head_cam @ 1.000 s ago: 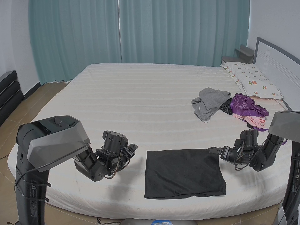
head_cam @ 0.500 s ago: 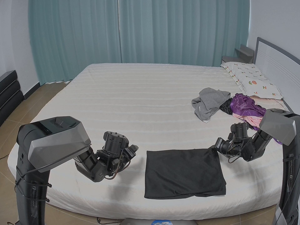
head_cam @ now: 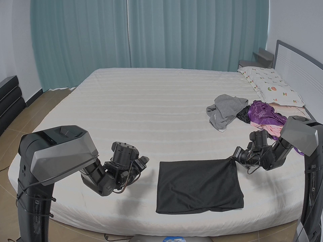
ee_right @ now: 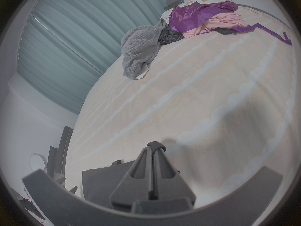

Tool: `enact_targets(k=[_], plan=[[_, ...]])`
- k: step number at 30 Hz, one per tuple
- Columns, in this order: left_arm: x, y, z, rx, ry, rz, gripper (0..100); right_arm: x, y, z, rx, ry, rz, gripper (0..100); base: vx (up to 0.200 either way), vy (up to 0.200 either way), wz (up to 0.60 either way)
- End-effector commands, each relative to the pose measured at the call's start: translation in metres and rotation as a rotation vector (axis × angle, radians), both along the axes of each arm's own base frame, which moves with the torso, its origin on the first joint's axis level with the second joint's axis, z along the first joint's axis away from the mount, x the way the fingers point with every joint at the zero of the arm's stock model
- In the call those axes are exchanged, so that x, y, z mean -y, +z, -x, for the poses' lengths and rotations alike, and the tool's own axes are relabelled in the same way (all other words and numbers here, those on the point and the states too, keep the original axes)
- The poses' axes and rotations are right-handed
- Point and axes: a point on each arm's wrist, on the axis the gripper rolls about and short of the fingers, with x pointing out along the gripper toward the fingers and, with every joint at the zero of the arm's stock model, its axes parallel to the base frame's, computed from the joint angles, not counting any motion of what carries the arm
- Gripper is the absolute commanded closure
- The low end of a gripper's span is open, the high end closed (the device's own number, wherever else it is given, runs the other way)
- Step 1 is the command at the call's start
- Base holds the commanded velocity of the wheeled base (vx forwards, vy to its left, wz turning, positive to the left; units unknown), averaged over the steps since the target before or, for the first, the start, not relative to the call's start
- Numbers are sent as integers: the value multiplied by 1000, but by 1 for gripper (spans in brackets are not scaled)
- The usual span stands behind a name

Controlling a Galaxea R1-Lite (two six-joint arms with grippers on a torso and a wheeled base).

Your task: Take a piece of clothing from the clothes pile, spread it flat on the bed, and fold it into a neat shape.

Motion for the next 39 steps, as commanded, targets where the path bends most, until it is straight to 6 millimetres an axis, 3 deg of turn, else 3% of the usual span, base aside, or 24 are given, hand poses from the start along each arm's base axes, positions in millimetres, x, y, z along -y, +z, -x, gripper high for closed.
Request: enact_targets(k=[1,5,6,10,13,15,16,18,19,20,21,25,28,38,39], plan=[[0,0,0,0,0,0,0,0,-3,-1,-3,1,0,100,0,0,0],[0,-1,0,-1,0,-1,0,0,-5,-1,-7,2,4,100,0,0,0],[0,-1,0,-1,0,-1,0,0,-4,-1,-6,1,4,0,0,0,0],[0,-1,0,-3,0,-1,0,3,8,7,4,-1,-12,0,0,0,0],[0,0,0,-1,0,-1,0,7,21,29,-18,38,-35,0,0,0,0],[0,0,0,-1,0,-1,0,7,21,29,-18,38,-35,0,0,0,0],[0,0,0,-1,0,-1,0,8,32,60,-42,85,-61,0,0,0,0],[0,0,0,-1,0,-1,0,8,34,79,-59,113,-61,0,0,0,0],[0,0,0,-1,0,-1,0,9,35,104,-78,159,-48,0,0,0,0],[0,0,0,-1,0,-1,0,9,35,107,-82,164,-47,0,0,0,0],[0,0,0,-1,0,-1,0,9,33,135,-103,228,-25,0,0,0,0],[0,0,0,-1,0,-1,0,9,27,170,-150,278,-14,0,0,0,0],[0,-1,0,-3,0,-1,0,6,22,180,-174,293,-15,0,0,0,0],[1,-1,0,-3,-1,-1,0,-4,8,182,-220,324,8,0,0,0,0],[1,-1,0,-3,-1,-1,0,-4,8,182,-220,321,14,100,0,0,0]])
